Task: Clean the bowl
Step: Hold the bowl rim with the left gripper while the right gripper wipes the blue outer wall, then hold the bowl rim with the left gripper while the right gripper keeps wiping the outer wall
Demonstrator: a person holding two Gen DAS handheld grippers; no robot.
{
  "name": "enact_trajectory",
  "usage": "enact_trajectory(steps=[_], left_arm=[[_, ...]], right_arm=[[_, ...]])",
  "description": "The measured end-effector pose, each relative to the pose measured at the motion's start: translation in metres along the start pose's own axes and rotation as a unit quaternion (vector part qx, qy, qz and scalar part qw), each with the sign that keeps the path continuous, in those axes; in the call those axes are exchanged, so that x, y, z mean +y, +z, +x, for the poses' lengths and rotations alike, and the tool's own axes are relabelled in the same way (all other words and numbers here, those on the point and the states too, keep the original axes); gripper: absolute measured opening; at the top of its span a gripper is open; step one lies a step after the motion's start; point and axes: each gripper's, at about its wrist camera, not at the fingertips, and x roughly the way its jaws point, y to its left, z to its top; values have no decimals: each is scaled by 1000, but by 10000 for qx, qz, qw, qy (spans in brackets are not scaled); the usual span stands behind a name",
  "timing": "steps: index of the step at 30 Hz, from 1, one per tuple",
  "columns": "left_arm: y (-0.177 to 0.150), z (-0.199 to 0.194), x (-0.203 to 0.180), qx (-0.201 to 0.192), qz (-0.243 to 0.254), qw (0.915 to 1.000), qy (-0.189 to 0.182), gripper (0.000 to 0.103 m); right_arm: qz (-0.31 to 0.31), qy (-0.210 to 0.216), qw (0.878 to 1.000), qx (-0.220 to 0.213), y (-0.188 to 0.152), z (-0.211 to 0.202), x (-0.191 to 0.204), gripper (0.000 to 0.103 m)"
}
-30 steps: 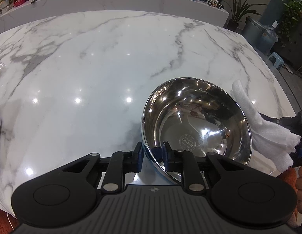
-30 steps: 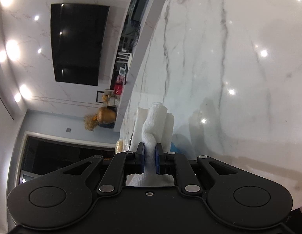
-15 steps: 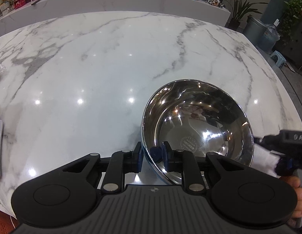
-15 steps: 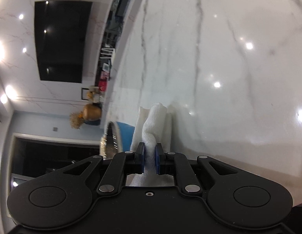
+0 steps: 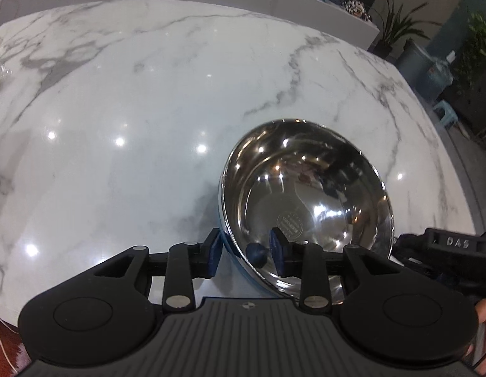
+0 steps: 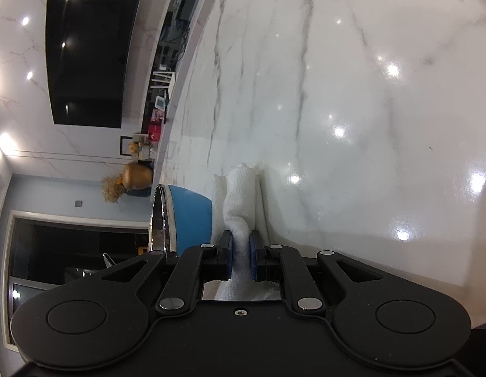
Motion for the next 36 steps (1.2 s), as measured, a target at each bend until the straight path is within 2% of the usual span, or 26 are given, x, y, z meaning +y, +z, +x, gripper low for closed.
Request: enact_trajectory(steps=[6, 13, 20, 28, 36], left_arm=[[4, 2, -4, -44, 184, 9998, 53, 18], [9, 4, -8, -96, 399, 9991, 115, 16], [10, 5, -8, -113, 481, 9988, 66, 16], [11, 5, -10, -86, 537, 9985, 32, 16], [9, 4, -7, -37, 280, 9996, -52, 16]], right_arm=[[-94, 59, 9999, -99, 4, -8, 8, 9], [-218, 588, 9972, -397, 15, -26, 23, 9], [-117, 643, 9970, -409, 20, -25, 20, 9], [31, 269, 9991, -312, 17, -17, 4, 10], [60, 15, 9998, -193, 9, -8, -6, 9]])
